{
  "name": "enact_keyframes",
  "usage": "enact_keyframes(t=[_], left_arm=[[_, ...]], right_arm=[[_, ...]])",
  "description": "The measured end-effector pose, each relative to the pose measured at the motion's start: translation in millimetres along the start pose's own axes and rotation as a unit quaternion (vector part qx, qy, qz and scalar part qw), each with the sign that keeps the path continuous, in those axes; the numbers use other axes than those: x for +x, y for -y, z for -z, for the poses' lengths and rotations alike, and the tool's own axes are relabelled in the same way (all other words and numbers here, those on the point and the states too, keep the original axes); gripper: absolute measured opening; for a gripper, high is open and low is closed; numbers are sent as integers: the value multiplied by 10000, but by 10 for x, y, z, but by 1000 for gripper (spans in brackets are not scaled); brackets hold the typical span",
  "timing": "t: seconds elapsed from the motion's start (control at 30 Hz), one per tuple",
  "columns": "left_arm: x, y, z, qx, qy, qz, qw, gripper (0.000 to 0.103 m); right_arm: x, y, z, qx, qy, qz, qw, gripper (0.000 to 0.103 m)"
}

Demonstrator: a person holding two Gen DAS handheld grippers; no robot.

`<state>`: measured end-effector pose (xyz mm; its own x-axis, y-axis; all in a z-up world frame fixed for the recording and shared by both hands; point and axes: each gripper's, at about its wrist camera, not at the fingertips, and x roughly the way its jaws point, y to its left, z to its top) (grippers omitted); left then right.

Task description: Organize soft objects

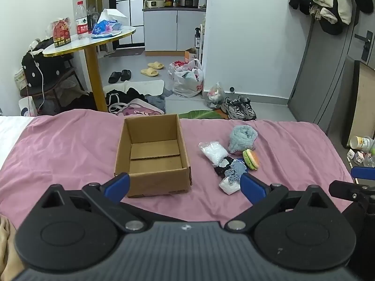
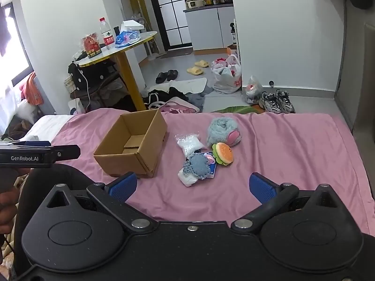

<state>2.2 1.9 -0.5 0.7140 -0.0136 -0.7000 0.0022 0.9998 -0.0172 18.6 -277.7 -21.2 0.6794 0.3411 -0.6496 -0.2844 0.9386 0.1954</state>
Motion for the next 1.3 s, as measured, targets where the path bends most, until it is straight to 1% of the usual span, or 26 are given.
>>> enact_keyframes(t=[0.1, 0.13, 0.17, 0.23, 0.33, 0.37, 0.5, 0.6, 0.77, 0.97, 1.3], left_arm=[[27, 21, -58, 15, -34, -47, 10000, 100], [-17, -10, -9, -25, 110, 15, 9999, 100], [30, 31, 25, -51, 139, 5, 9999, 100], [47, -20, 21, -85, 100, 38, 9999, 100], [-56, -28, 16, -85, 124, 39, 9999, 100], [-62, -29, 31, -90, 142, 74, 9998, 100], [-81, -73, 37, -203, 125, 234, 9994, 100], [-101, -63, 35, -196, 137, 224, 9995, 100], [-116, -84, 16, -257, 118, 306, 9991, 100], [-130, -98, 12, -300, 135, 265, 9991, 100], [-113, -106, 10, -314, 123, 296, 9990, 100]], right_arm=[[6, -13, -7, 6, -7, 5, 10000, 103], [9, -18, -8, 7, -12, 17, 10000, 103], [15, -23, -9, 14, -25, 28, 10000, 103], [46, -20, -2, 52, -72, 36, 10000, 103], [122, -12, 20, 70, -130, 38, 9999, 103], [46, -34, -15, 28, -80, 42, 10000, 103], [41, -57, -10, 11, -87, 51, 9999, 103], [46, -53, -6, -1, -88, 54, 9999, 103], [59, -45, 1, 5, -80, 40, 10000, 103], [60, -34, 1, -2, -72, 46, 10000, 103], [55, -22, 3, -6, -63, 54, 10000, 103]])
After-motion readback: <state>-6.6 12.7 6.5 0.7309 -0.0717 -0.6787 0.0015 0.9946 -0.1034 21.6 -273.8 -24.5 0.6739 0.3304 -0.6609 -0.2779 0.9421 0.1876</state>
